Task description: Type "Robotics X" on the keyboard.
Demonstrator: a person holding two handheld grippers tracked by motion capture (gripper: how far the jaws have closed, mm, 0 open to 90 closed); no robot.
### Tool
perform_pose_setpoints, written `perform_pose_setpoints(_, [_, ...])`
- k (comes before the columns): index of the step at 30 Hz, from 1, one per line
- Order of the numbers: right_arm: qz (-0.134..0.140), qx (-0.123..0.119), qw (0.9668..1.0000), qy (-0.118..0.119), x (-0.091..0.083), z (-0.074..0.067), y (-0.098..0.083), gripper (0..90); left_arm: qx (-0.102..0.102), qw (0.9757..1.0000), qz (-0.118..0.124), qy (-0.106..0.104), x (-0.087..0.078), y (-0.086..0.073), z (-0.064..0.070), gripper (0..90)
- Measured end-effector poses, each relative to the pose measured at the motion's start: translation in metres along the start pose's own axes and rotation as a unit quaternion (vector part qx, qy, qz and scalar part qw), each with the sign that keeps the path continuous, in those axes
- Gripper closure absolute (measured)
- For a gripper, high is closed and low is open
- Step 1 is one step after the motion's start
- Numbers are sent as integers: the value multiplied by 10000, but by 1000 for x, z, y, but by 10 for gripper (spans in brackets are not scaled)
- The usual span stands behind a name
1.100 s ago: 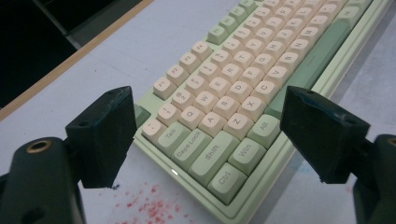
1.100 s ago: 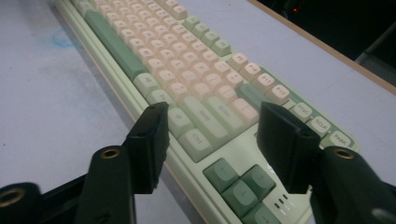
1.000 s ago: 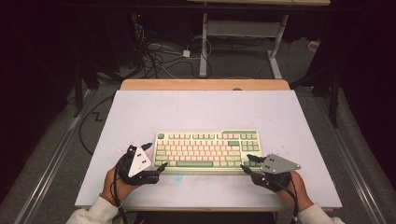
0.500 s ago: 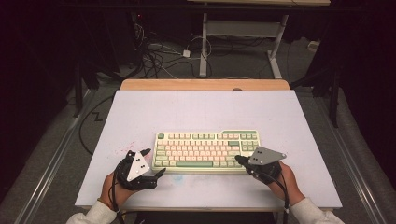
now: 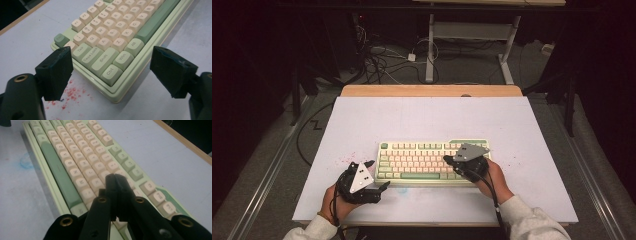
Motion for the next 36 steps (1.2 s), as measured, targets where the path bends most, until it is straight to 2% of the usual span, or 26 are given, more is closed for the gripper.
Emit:
perform_pose_setpoints(7, [-218,-112,9997,92,24,-9,15,900,-15,10000,-14,11,0,-1,-1,183])
perform_pose_setpoints(9, [-293,-179,9993,116,29,-9,18,900,-6,10000,-44,43,0,-2,-1,183])
perform_pose_setpoints(17, [-596,-197,9980,103,45,-6,20,900,11,10000,-39,32,-1,-1,-1,183])
perform_pose_setpoints(25, [-689,-104,9976,40,51,-2,19,900,27,10000,-73,30,-1,-1,-1,183])
perform_pose_setpoints(28, [-728,-218,9971,49,54,-2,20,900,58,9999,-97,37,0,-1,0,183])
perform_pose_setpoints(31, [-775,-187,9968,23,55,-2,20,900,68,9999,-106,24,0,-1,0,183])
perform_pose_setpoints(34, [-922,-230,9954,116,57,-4,21,900,85,9999,-118,18,0,-1,1,183])
perform_pose_setpoints(36, [-943,-299,9951,64,55,-7,23,900,79,9999,-123,10,0,-2,1,183])
Point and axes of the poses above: each handheld gripper's, and its own axes: x roughly forward along the jaws, y roughly out of its top, z roughly to its right, the point moved 2 cm from there along x, roughly forward along the jaws
